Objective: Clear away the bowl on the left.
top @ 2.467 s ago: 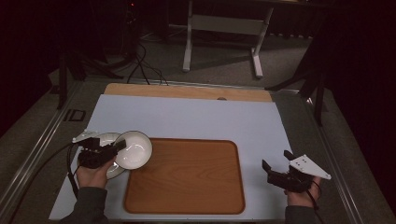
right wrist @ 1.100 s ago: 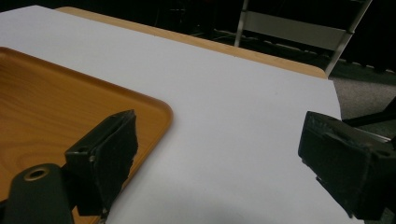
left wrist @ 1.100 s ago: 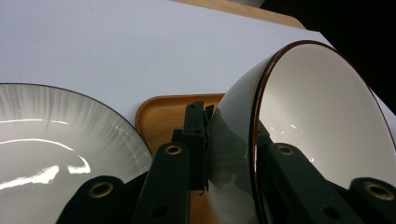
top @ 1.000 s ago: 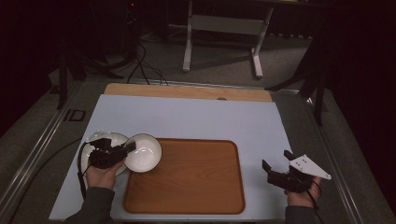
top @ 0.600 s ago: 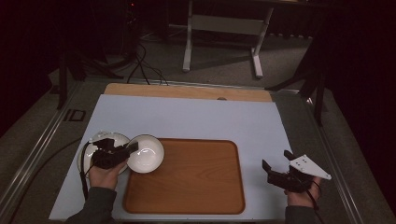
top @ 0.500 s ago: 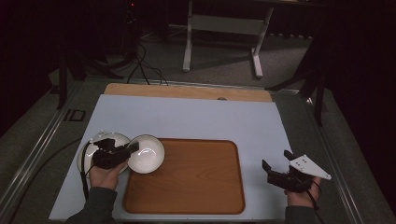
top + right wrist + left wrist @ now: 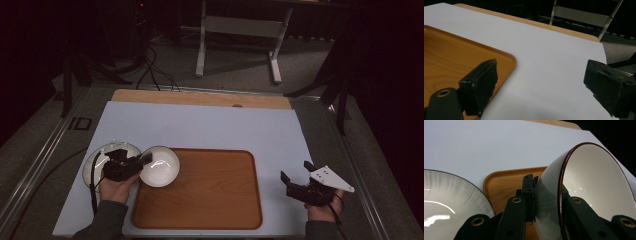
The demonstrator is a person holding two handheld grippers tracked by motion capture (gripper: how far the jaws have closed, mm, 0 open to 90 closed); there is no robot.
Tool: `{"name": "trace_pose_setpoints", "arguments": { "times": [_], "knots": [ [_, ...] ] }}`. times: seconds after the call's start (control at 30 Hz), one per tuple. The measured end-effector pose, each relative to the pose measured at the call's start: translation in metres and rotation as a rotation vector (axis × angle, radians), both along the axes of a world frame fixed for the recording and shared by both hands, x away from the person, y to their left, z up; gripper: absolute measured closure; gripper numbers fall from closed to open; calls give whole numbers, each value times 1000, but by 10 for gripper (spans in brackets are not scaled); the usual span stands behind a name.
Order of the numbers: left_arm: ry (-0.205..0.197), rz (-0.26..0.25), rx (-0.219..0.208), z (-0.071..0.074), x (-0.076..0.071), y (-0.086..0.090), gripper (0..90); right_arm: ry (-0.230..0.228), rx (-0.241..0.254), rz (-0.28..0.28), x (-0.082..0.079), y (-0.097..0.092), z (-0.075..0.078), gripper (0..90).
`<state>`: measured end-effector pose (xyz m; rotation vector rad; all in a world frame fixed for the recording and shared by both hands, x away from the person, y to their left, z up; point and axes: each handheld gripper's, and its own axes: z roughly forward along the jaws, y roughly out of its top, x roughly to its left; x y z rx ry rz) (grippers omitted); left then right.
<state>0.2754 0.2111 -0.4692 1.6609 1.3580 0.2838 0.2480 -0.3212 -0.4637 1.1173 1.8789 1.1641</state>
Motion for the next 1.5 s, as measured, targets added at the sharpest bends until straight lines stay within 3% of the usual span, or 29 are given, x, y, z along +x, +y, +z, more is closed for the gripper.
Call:
{"name": "trace_pose_setpoints", "arguments": {
  "times": [1.5],
  "knots": [
    [28,-89,-9,-11,7,-25,773,0,-2,1,0,0,0,114]
  ]
}}
